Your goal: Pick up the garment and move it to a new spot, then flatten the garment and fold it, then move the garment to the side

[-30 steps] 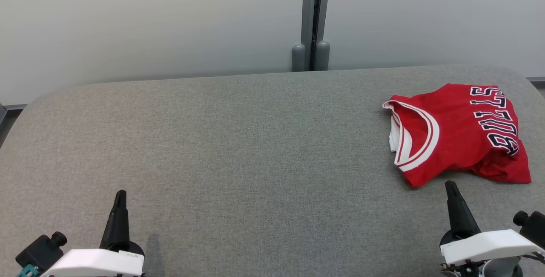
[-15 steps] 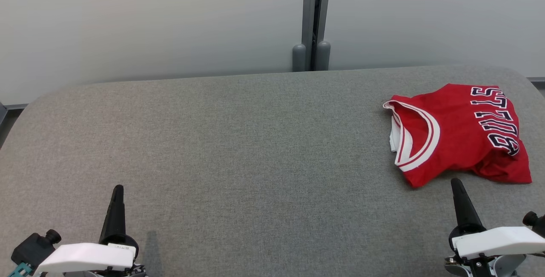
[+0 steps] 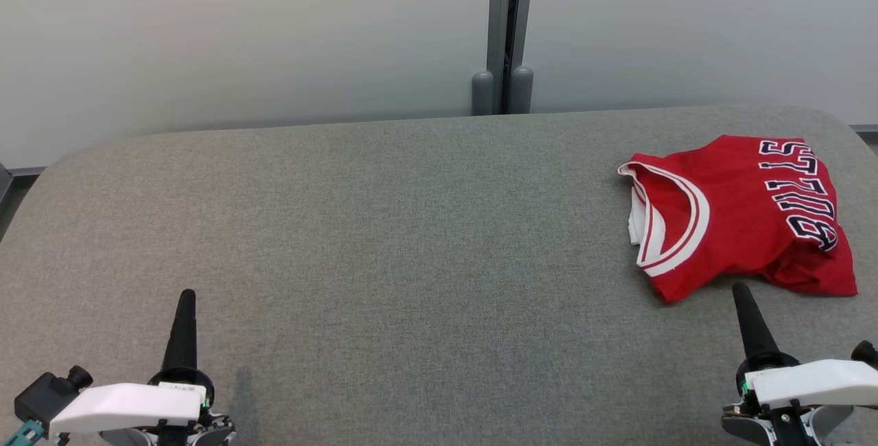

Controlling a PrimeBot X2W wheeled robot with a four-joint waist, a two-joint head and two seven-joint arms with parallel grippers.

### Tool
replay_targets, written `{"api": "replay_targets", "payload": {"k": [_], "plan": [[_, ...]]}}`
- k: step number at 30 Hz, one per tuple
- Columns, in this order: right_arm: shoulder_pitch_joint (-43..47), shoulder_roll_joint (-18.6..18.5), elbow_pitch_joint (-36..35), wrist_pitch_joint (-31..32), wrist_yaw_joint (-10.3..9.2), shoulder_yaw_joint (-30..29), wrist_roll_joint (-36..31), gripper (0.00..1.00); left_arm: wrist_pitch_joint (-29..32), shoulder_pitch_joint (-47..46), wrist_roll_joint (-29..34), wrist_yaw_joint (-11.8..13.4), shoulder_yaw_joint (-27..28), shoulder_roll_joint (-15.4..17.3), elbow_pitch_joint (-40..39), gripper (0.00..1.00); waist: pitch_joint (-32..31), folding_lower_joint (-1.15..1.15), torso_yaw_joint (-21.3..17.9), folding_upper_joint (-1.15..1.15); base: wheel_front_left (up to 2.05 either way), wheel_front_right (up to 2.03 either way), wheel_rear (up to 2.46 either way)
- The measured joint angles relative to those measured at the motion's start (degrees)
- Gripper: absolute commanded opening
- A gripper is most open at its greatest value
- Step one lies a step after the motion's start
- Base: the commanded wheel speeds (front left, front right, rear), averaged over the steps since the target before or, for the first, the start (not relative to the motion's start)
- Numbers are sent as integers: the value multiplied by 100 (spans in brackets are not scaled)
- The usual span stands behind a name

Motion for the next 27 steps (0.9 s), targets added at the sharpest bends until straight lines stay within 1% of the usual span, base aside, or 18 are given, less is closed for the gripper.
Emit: {"api": "replay_targets", "payload": {"k": [27], "plan": [[-103,-10,-54,364,0,-202,1360,0,361,-143,-1227,0,105,-18,-22,0,-1,0,16,0,0,0,0]]}}
